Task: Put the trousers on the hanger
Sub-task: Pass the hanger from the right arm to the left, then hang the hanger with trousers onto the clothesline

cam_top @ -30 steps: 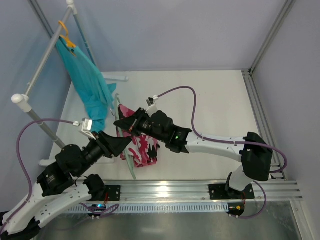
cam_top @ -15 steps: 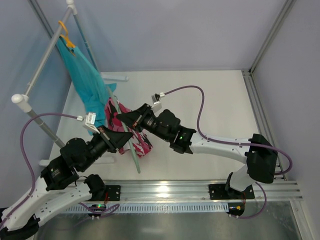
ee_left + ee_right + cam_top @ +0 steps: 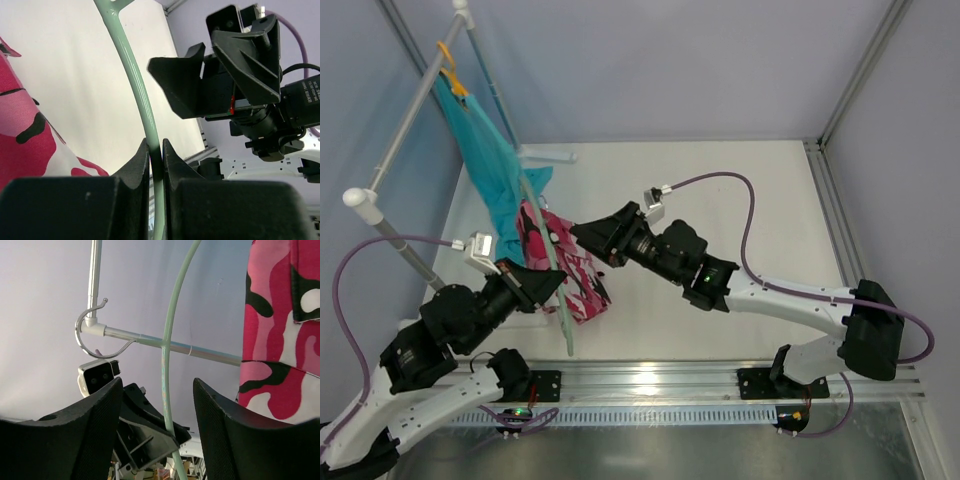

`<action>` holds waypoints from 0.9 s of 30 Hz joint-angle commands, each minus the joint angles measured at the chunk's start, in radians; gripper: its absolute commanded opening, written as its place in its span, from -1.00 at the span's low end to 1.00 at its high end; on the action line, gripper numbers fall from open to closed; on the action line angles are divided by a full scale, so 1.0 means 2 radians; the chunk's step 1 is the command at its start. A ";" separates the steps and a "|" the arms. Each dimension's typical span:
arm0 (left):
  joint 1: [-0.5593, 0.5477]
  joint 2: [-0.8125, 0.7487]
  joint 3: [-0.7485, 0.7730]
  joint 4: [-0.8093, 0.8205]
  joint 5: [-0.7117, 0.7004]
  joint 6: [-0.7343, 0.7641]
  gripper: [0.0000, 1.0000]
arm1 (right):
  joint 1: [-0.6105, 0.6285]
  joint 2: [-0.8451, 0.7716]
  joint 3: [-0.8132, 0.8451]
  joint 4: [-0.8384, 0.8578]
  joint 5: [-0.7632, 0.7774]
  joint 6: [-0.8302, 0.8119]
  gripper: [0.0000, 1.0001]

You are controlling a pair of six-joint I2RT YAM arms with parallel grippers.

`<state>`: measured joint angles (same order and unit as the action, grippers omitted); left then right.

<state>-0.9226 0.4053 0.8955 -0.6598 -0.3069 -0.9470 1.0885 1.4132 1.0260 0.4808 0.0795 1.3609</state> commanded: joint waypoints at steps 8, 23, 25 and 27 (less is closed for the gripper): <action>0.000 -0.083 0.078 -0.021 -0.094 0.017 -0.99 | -0.003 -0.060 -0.059 -0.028 0.009 -0.023 0.25; 0.000 -0.090 0.131 -0.087 -0.125 0.009 -0.99 | -0.017 0.066 0.037 -0.079 -0.076 -0.082 0.27; 0.000 -0.091 0.131 -0.091 -0.130 0.009 -0.99 | -0.018 0.084 0.061 -0.073 -0.090 -0.085 0.27; 0.000 -0.097 0.133 -0.097 -0.149 0.009 -1.00 | -0.020 0.112 0.084 -0.087 -0.110 -0.092 0.27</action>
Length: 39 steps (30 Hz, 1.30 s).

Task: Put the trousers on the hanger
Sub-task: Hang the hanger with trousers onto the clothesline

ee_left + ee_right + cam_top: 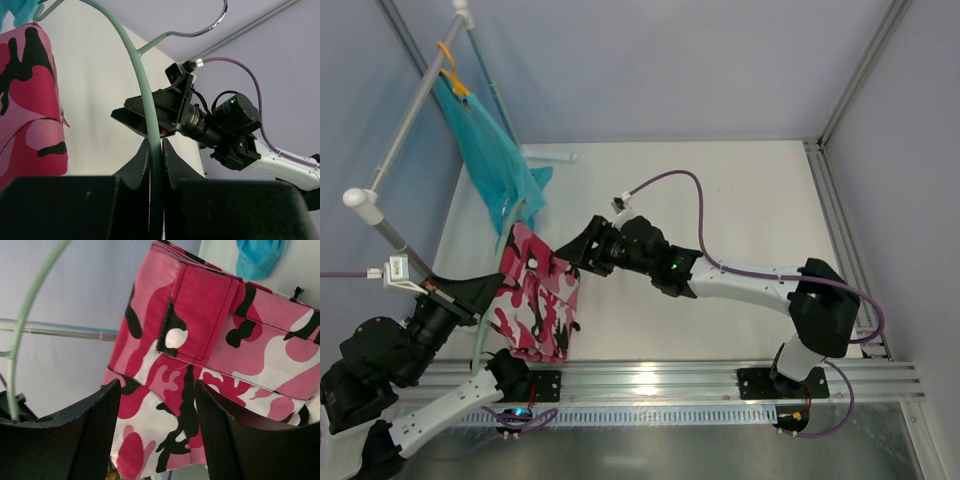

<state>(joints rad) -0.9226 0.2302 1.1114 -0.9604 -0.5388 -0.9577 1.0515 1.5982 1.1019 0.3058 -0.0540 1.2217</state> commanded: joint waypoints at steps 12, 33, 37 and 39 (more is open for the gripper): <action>0.002 -0.002 0.059 0.038 -0.099 0.052 -0.99 | -0.003 0.121 0.222 -0.075 -0.087 -0.058 0.26; 0.001 0.053 0.072 0.096 -0.160 0.120 -0.99 | -0.069 0.253 0.463 -0.204 -0.049 -0.099 0.12; 0.002 0.112 0.063 0.168 -0.173 0.165 -0.99 | -0.070 0.196 0.360 -0.168 -0.061 -0.104 0.13; 0.002 0.136 0.056 0.220 -0.188 0.191 -1.00 | -0.072 0.169 0.289 -0.140 -0.064 -0.108 0.12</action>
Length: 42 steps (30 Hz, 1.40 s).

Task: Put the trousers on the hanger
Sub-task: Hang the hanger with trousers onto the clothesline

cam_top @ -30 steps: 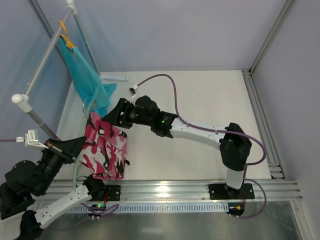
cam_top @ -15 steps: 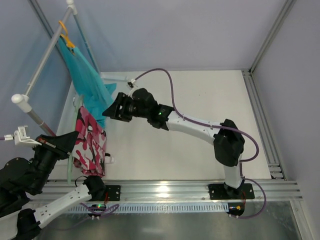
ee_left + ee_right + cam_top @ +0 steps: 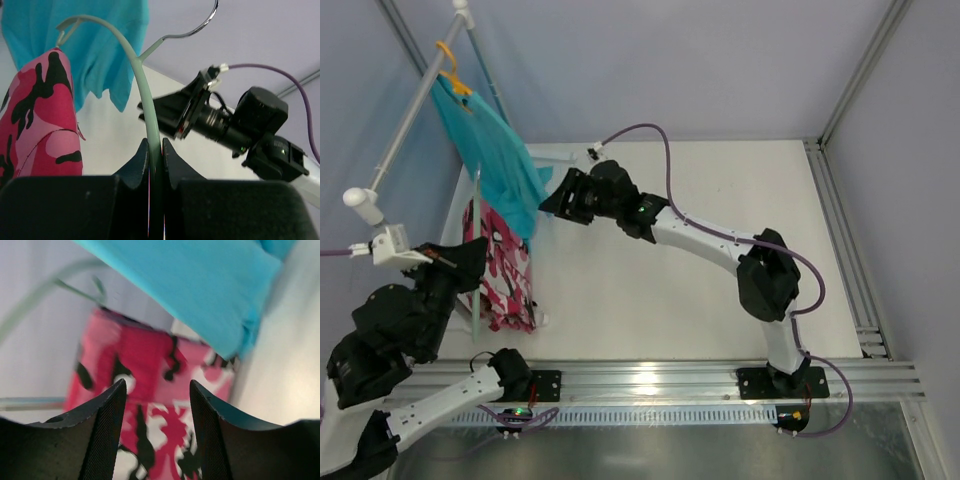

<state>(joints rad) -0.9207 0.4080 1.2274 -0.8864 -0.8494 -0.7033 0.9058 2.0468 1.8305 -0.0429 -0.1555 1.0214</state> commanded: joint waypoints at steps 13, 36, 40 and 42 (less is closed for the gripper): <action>0.000 0.114 -0.056 0.404 -0.199 0.163 -0.99 | -0.013 -0.216 -0.259 0.032 -0.003 -0.079 0.13; 0.102 0.245 -0.007 0.629 -0.232 0.380 -0.99 | -0.014 -0.249 -0.269 -0.010 0.003 -0.097 0.13; 0.128 0.251 0.000 0.626 -0.219 0.382 -0.99 | -0.014 -0.242 -0.266 -0.010 0.000 -0.095 0.13; 0.139 0.253 0.001 0.626 -0.215 0.382 -0.99 | -0.014 -0.240 -0.263 -0.011 -0.002 -0.093 0.14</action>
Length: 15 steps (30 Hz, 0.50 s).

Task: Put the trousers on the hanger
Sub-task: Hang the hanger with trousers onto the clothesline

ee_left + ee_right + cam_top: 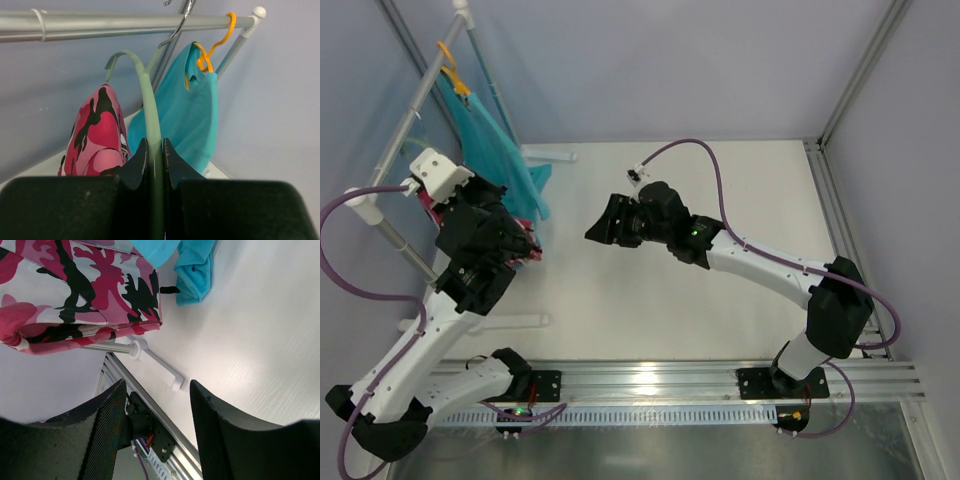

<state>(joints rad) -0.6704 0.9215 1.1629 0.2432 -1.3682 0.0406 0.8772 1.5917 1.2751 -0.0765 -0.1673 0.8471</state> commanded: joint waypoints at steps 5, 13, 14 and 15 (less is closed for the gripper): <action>0.063 -0.001 0.040 0.010 0.077 -0.059 -0.99 | 0.000 -0.017 0.013 0.007 0.002 -0.006 0.13; 0.092 -0.001 0.022 -0.082 0.102 -0.150 -0.99 | -0.006 -0.027 0.007 0.010 -0.001 -0.009 0.13; 0.092 -0.001 0.023 -0.087 0.102 -0.152 -0.99 | -0.007 -0.029 0.003 0.011 -0.001 -0.010 0.13; 0.092 -0.001 0.021 -0.092 0.103 -0.157 -0.99 | -0.008 -0.033 0.001 0.013 -0.001 -0.009 0.14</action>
<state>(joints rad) -0.4919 0.9371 1.1812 0.0006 -1.2415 -0.1955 0.8711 1.5875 1.2751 -0.0841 -0.1680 0.8436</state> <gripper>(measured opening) 0.066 0.567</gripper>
